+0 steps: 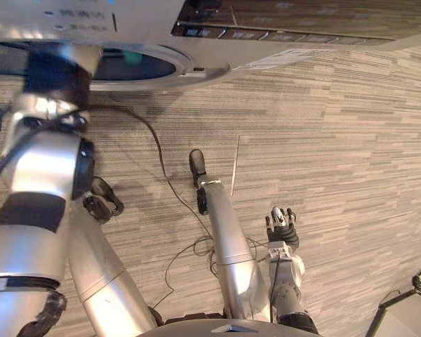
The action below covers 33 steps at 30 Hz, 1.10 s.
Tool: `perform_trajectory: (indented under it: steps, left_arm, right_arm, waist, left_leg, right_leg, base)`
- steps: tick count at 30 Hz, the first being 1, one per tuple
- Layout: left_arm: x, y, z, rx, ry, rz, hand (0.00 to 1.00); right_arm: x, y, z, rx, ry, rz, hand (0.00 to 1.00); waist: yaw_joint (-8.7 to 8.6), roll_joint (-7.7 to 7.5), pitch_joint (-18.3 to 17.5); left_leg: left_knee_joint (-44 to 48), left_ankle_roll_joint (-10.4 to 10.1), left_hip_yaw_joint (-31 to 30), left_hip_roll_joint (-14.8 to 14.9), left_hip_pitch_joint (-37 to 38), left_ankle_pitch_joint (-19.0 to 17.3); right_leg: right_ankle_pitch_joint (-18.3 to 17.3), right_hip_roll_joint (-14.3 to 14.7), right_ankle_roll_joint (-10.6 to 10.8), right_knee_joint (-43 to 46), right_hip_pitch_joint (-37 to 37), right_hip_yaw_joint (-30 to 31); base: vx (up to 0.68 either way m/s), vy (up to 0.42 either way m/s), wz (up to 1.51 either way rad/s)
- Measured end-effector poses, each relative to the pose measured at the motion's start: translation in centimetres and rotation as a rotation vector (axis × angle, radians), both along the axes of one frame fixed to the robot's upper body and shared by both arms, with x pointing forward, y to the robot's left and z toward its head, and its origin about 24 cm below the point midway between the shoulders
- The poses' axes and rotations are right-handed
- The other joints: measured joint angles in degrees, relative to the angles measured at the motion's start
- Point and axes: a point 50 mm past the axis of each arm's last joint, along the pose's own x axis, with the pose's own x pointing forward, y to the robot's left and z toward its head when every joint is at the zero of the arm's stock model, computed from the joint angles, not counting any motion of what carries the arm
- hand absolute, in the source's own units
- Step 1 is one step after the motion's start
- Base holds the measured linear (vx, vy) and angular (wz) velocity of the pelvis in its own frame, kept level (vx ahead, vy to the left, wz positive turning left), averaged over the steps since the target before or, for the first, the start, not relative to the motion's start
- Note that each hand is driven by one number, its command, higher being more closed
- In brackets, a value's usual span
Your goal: Pick up the laundry basket with both hands and put the clothes into the washing machine.
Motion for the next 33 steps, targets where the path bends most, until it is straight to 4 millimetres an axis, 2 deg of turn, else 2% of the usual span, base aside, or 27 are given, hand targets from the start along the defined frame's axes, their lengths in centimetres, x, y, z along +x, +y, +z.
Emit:
perform_trajectory:
  steps: [4,5,8,9,12,13,15,16,17,18,20,21,23,24,26,31,33]
  left_arm:
    - [-1.0,1.2,1.4,-0.137,-0.033,-0.082,1.00]
    - [-1.6,2.1,1.8,-0.160,-0.068,-0.066,1.00]
    - [-3.1,2.8,3.3,-0.134,-0.135,0.015,1.00]
    - [-4.1,3.0,4.2,-0.097,-0.172,0.106,1.00]
    - [-5.4,3.3,5.3,-0.028,-0.234,0.288,1.00]
    - [-5.9,3.1,5.5,0.020,-0.263,0.380,0.00]
    - [-6.0,2.4,5.4,0.131,-0.284,0.552,0.00]
    - [-5.7,1.7,5.2,0.273,-0.295,0.731,0.00]
    - [-5.3,1.0,4.8,0.363,-0.300,0.817,0.00]
    - [-4.5,-0.3,4.1,0.550,-0.304,1.004,0.00]
    - [-3.3,-1.2,3.1,0.693,-0.281,1.106,0.00]
    - [-2.2,-1.6,2.0,0.807,-0.232,1.180,0.00]
    - [-0.3,-1.5,0.2,0.930,-0.136,1.223,0.00]
    - [1.0,-1.2,-1.0,1.006,-0.036,1.201,0.00]
    - [2.3,-0.1,-2.2,1.056,0.114,1.146,0.00]
    - [3.0,3.5,-3.5,0.768,0.302,0.891,0.00]
    - [3.9,4.5,-5.4,0.592,0.393,0.697,0.00]
  right_arm:
    - [-0.6,-1.3,-0.5,0.012,0.020,-0.063,0.00]
    - [-0.8,-1.4,-0.7,0.013,0.031,-0.069,0.00]
    - [-1.6,-2.2,-1.1,0.020,0.045,-0.111,0.00]
    - [-2.2,-2.7,-1.3,0.032,0.052,-0.139,0.00]
    - [-2.3,-2.9,-1.3,0.035,0.049,-0.147,0.00]
    - [-2.2,-2.9,-1.3,0.033,0.038,-0.140,0.00]
    - [-2.1,-2.7,-1.1,0.028,0.021,-0.125,0.00]
    - [-2.0,-2.4,-1.1,0.025,0.014,-0.112,0.00]
    - [-1.9,-2.2,-1.1,0.022,0.011,-0.105,0.00]
    - [-1.8,-1.9,-1.0,0.017,-0.004,-0.085,0.00]
    - [-1.6,-1.5,-0.9,0.013,-0.020,-0.060,0.00]
    - [-1.5,-1.1,-0.9,0.015,-0.022,-0.038,0.00]
    - [-1.3,-0.7,-0.9,0.019,-0.023,-0.022,0.00]
    - [-1.3,-0.6,-0.9,0.027,-0.025,-0.018,0.00]
    - [-1.3,-0.6,-0.9,0.029,-0.024,-0.016,0.00]
    - [-1.3,-0.4,-1.3,0.081,-0.007,-0.008,0.00]
    - [-1.3,-0.3,-1.4,0.084,-0.001,-0.006,0.00]
  waist:
    - [-0.40,-0.03,0.0]
    - [-0.73,-0.03,0.1]
    - [-1.32,-0.02,0.4]
    - [-1.33,0.04,0.9]
    - [-1.60,0.06,2.0]
    - [-1.69,0.05,2.0]
    - [-1.64,0.06,2.0]
    - [-1.58,0.10,2.0]
    - [-1.47,0.05,2.1]
    - [-1.22,0.05,2.1]
    - [-0.96,0.04,2.1]
    - [-0.92,0.03,2.1]
    - [-0.83,0.03,2.1]
    - [-0.85,0.03,2.1]
    - [-0.76,0.02,2.1]
    - [-1.22,0.02,2.1]
    - [-0.81,0.03,2.1]
  left_leg:
    - [0.8,0.0,0.4,-0.2,-0.7,0.0]
    - [0.9,0.0,0.5,-0.3,-0.9,0.0]
    - [1.3,0.0,0.6,-0.4,-2.2,0.0]
    - [1.9,0.0,0.2,-0.5,-3.0,0.0]
    - [2.1,0.1,-0.2,-0.8,-3.5,0.0]
    - [2.1,0.1,-0.4,-0.9,-3.9,0.1]
    - [2.0,0.3,-0.5,-1.3,-4.2,0.2]
    - [2.0,0.4,-0.8,-1.6,-4.6,0.3]
    - [2.0,0.6,-1.0,-1.7,-4.8,0.3]
    - [2.1,0.7,-1.1,-1.9,-5.0,0.4]
    - [2.2,0.7,-1.1,-2.0,-5.0,0.4]
    - [2.4,0.8,-1.2,-1.8,-4.9,0.4]
    - [2.6,1.0,-1.1,-1.6,-4.8,0.2]
    - [2.5,1.1,-1.0,-1.4,-4.9,0.2]
    - [2.4,1.2,-0.5,-0.7,-4.9,0.2]
    - [1.8,1.2,-0.1,-0.6,-4.1,0.4]
    - [1.6,1.2,-0.1,-0.7,-3.7,0.5]
  right_leg:
    - [0.0,-0.3,0.0,1.5,-1.7,0.0]
    - [0.0,-0.4,0.0,1.9,-2.1,0.0]
    - [0.0,-0.6,0.0,3.0,-3.8,0.0]
    - [0.0,-0.6,0.0,3.7,-4.5,0.0]
    - [0.0,-0.9,0.0,3.9,-4.7,-0.2]
    - [0.0,-1.1,0.0,3.9,-5.0,-0.4]
    - [0.0,-1.5,0.0,4.0,-5.2,-0.6]
    - [0.0,-1.8,0.0,3.9,-5.2,-0.9]
    - [0.0,-2.0,0.0,3.9,-5.1,-1.3]
    - [0.0,-2.4,0.0,3.9,-5.1,-1.8]
    - [0.0,-2.5,0.0,3.7,-4.8,-1.8]
    - [0.0,-2.4,0.0,3.4,-4.5,-1.8]
    - [0.2,-2.3,0.3,2.9,-4.2,-1.8]
    - [0.6,-2.2,0.3,2.4,-4.2,-1.8]
    - [1.6,-1.6,0.4,1.0,-4.2,-1.4]
    - [2.3,-1.5,0.4,0.8,-3.9,-1.3]
    - [2.3,-1.6,0.4,0.8,-3.7,-1.3]
  base:
    - [0.03,0.066,-0.01]
    - [0.03,0.065,-0.03]
    - [0.02,0.076,0.01]
    - [0.01,0.069,0.04]
    - [0.01,0.071,0.07]
    - [0.02,0.080,0.10]
    - [0.03,0.088,0.11]
    - [0.02,0.066,0.10]
    - [0.04,0.102,0.15]
    - [0.03,0.085,0.12]
    - [0.03,0.091,0.03]
    - [0.02,0.083,-0.04]
    - [0.01,0.080,-0.09]
    - [0.01,0.078,-0.14]
    - [0.01,0.079,-0.25]
    - [0.02,0.073,-0.06]
    - [0.01,0.051,0.07]
